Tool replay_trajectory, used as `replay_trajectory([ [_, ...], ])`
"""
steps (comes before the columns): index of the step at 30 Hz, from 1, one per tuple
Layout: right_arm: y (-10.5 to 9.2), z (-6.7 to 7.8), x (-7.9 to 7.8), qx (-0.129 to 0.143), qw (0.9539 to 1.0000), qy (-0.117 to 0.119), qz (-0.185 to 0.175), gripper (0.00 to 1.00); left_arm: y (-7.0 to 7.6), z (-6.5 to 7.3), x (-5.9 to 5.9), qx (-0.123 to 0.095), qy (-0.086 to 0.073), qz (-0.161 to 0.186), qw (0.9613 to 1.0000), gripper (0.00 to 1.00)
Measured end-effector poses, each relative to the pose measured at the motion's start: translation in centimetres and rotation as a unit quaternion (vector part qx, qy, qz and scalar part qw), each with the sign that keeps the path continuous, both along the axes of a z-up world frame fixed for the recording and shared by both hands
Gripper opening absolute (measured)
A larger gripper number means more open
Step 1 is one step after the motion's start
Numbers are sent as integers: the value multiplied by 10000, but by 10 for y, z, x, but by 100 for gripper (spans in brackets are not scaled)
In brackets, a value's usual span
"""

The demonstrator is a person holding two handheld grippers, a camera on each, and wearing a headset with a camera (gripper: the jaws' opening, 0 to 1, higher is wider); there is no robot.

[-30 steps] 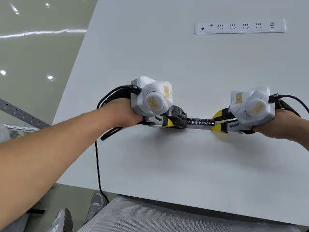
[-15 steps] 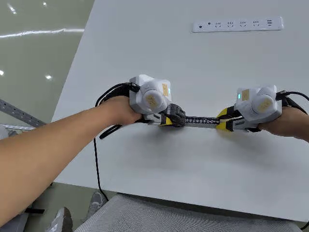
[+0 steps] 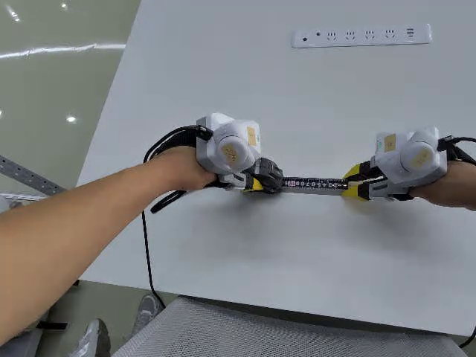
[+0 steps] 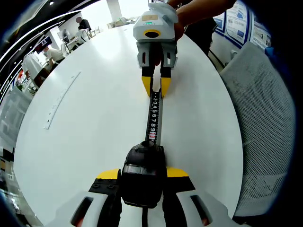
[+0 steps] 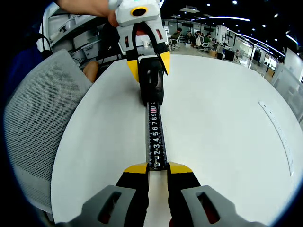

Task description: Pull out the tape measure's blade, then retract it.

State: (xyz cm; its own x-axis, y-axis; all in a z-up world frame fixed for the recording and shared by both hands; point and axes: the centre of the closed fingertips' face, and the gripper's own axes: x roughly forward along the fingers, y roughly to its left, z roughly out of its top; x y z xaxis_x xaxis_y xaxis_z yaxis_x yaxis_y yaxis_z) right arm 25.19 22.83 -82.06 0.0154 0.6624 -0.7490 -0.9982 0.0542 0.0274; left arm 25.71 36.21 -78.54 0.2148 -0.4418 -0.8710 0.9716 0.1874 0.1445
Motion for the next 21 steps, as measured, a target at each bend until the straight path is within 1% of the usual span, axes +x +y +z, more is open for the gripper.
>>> replay_trajectory([
  [5,-8,0,-1,-34,10000,4,-21,10,0,1,-1,10,3,-6,10000,29],
  [16,-25,0,-2,-78,9999,11,-93,10,1,-4,3,30,14,-17,10000,29],
  [21,-34,0,-2,-117,9999,-26,-111,10,1,-5,4,36,20,-8,10000,29],
])
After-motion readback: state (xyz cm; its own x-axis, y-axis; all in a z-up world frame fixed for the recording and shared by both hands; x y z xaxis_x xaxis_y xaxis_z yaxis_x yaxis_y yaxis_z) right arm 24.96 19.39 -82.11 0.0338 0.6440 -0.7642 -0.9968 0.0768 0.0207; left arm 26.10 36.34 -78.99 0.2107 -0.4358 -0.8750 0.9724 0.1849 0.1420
